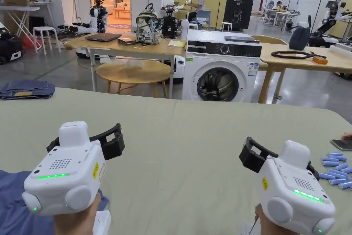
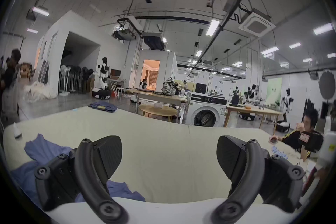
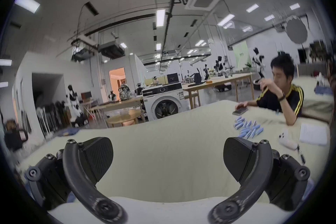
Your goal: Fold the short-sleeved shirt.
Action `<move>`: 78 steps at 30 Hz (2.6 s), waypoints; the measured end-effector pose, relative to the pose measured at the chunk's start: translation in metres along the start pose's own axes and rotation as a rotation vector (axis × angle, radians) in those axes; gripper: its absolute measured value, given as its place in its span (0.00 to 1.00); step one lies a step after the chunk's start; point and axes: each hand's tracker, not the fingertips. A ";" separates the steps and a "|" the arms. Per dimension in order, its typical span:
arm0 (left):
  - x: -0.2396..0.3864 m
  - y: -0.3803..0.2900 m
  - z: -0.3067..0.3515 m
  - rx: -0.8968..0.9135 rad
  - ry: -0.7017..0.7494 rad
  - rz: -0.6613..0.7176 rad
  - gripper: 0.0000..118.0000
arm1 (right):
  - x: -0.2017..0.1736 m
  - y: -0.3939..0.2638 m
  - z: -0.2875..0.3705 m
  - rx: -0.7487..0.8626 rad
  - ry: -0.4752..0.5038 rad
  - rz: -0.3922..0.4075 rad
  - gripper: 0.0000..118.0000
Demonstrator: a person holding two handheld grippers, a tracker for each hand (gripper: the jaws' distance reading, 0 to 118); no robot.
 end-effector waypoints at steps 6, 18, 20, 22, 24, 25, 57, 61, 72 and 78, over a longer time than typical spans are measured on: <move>0.044 -0.013 -0.002 0.017 0.096 -0.830 0.90 | -0.045 -0.005 0.002 0.111 -0.004 0.872 1.00; 0.043 -0.023 -0.009 0.004 0.025 -1.248 0.89 | -0.053 -0.041 0.005 0.265 0.047 1.553 1.00; 0.036 -0.014 -0.009 -0.035 0.019 -1.010 0.89 | -0.053 -0.031 0.003 0.155 0.058 1.325 1.00; 0.029 -0.006 -0.009 -0.063 0.006 -0.750 0.89 | -0.049 -0.016 0.003 0.064 0.074 1.084 1.00; 0.020 -0.002 -0.008 -0.066 -0.009 -0.515 0.89 | -0.042 -0.008 0.002 0.004 0.069 0.849 1.00; 0.015 -0.001 -0.008 -0.062 -0.008 -0.414 0.89 | -0.038 -0.005 0.001 -0.016 0.060 0.745 1.00; 0.024 0.001 -0.002 -0.042 0.015 -0.255 0.00 | -0.029 0.005 0.013 0.000 -0.011 0.307 0.00; 0.022 0.003 0.002 -0.055 0.003 -0.230 0.00 | -0.031 0.004 0.015 0.007 -0.023 0.324 0.00; -0.031 0.010 0.015 -0.100 0.053 -0.259 0.00 | -0.060 0.000 0.019 0.001 0.007 0.336 0.00; -0.086 0.021 0.045 -0.147 0.167 -0.317 0.00 | -0.103 -0.017 0.017 -0.038 0.114 0.339 0.00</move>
